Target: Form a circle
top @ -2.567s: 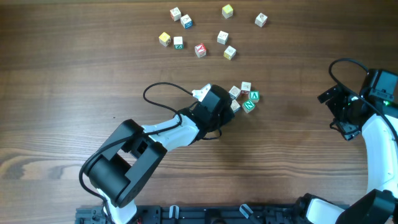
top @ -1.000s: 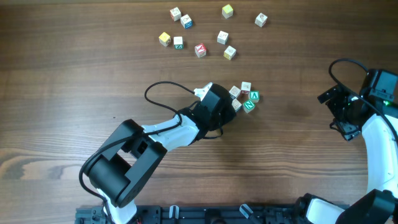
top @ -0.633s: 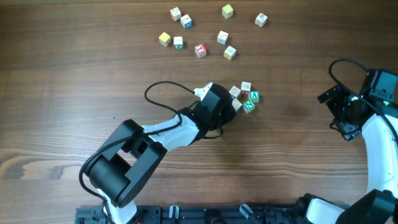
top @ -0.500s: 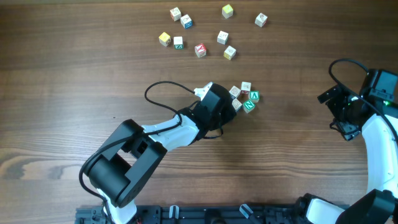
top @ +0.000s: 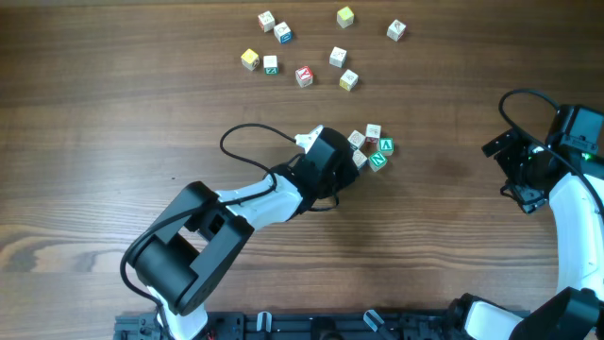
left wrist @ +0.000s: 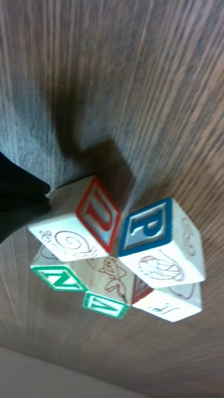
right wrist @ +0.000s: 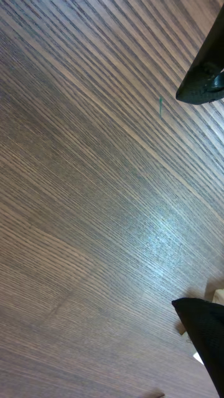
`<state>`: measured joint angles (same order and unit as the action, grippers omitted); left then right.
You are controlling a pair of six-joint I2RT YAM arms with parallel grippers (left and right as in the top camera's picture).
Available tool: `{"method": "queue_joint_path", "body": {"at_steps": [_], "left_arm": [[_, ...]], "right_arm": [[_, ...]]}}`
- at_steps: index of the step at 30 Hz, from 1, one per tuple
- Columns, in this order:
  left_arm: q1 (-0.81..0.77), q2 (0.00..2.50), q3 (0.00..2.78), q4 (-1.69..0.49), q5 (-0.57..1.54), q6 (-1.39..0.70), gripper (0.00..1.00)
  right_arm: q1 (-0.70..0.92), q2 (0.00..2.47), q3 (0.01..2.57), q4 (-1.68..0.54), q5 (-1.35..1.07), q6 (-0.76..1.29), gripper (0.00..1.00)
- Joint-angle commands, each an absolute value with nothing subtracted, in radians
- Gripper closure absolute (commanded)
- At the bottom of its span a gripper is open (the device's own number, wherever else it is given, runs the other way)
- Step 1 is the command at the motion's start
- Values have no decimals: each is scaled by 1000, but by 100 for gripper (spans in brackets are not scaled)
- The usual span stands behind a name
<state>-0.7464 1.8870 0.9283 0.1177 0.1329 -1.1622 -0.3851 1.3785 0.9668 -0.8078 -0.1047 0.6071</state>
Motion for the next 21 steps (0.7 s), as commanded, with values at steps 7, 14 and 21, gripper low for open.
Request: {"method": "queue_joint_path", "body": {"at_steps": [7,14,21], "left_arm": [[-756,1900,929,125,120,-1168,95],[-756,1900,929,129,118,-1168,95],[-756,1900,929,132,112,-1168,95]], "right_arm": [[-385,1384,987,-810,-115,606,0],[-385,1384,987,-813,-115,605,0],[-385,1384,987,-813,-115,605,0]]}}
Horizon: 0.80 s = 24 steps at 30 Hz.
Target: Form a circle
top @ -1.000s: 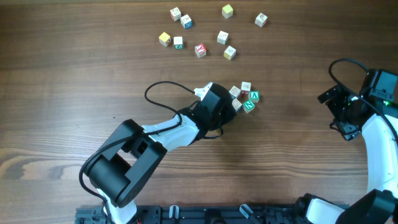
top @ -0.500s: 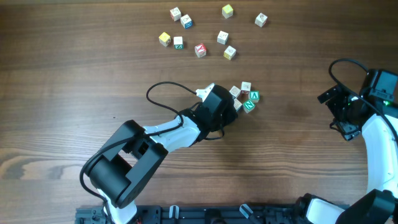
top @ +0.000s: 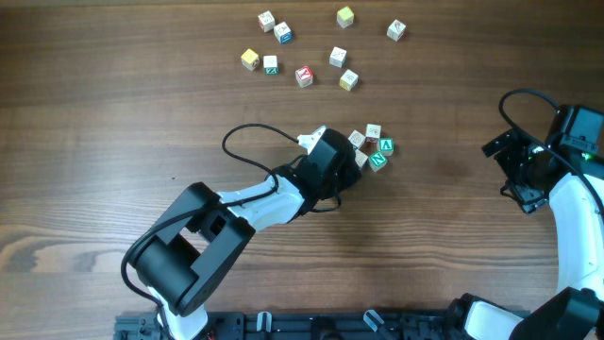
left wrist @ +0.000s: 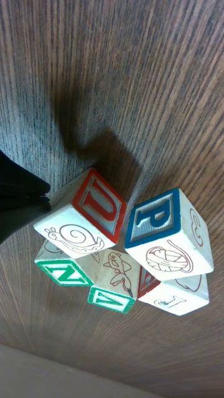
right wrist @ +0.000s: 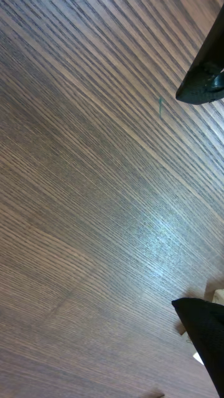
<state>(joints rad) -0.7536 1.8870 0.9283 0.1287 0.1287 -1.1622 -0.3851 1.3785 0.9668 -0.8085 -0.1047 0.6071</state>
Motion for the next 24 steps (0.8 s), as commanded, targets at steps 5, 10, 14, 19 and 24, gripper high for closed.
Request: {"method": "queue_joint_path", "body": {"at_steps": [5,10,14,19,24], "left_arm": [[-756,1900,929,115,115,-1167,96],[-754,1900,929,113,101,-1160,96],[-754,1900,929,113,73,-1160,95],[-754,1900,929,113,35,-1160,94],[-748,1900,929,116,25,-1160,94]], "right_arm": [[-385,1384,987,-813,-115,606,0],[-385,1384,987,-813,-115,605,0],[-385,1384,987,-812,-115,606,0],[-385,1384,987,-812,-114,606,0],[-385,1384,987,-812,-114,606,0]]}}
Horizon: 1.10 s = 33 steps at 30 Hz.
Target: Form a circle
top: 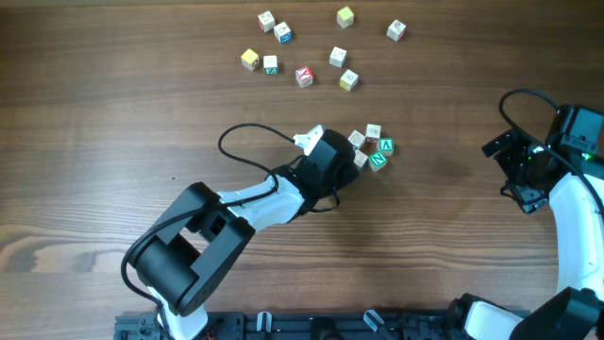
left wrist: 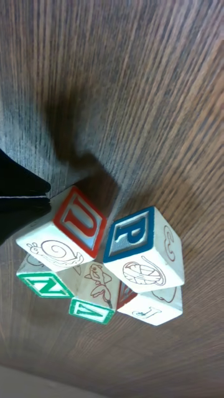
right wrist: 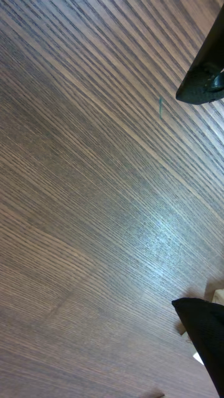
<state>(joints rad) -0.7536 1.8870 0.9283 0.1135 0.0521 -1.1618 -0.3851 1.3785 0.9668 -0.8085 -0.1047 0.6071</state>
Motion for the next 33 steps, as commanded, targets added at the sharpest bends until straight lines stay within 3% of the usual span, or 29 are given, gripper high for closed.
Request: {"method": "queue_joint_path", "body": {"at_steps": [1,33], "left_arm": [[-741,1900,929,117,25,-1160,94],[-722,1905,929,113,44,-1160,96]], "right_arm": [[-385,1384,987,-812,-114,606,0],[-385,1384,987,-818,-115,606,0]]}}
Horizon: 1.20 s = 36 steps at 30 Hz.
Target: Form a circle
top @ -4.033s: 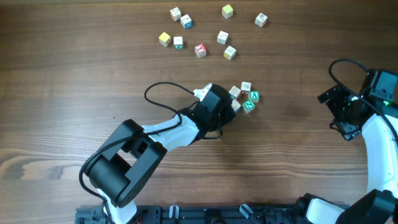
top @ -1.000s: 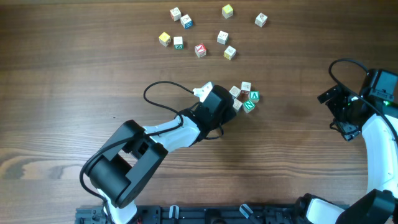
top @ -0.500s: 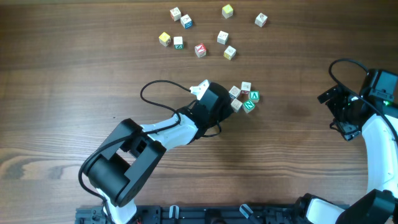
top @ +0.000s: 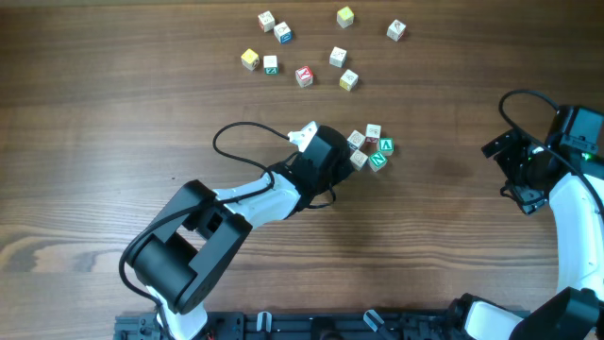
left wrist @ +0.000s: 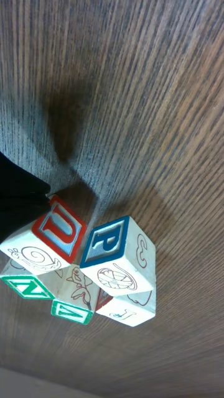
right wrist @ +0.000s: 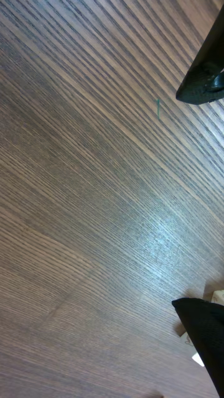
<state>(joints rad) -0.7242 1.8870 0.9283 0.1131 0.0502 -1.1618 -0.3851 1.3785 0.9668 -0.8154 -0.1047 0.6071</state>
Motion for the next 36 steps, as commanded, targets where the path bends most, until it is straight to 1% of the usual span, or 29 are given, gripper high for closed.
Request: {"method": "queue_joint_path", "body": {"at_steps": [1,9,15,25,36], "left_arm": [[-723,1907,929,113,44,-1161,96],[-724,1910,929,117,69,-1168,96],[-697,1909,929,117,175,-1187,96],[-699,1910,929,59,126,-1182,96],[-703,1911,929,95,77,-1183,96]], "right_arm": [[-385,1384,987,-817,-115,605,0],[-385,1384,987,-820,-115,606,0],[-385,1384,987,-828,-115,606,0],[-385,1384,987,-825,-114,628,0],[-385,1384,987,-825,-114,628,0]]}}
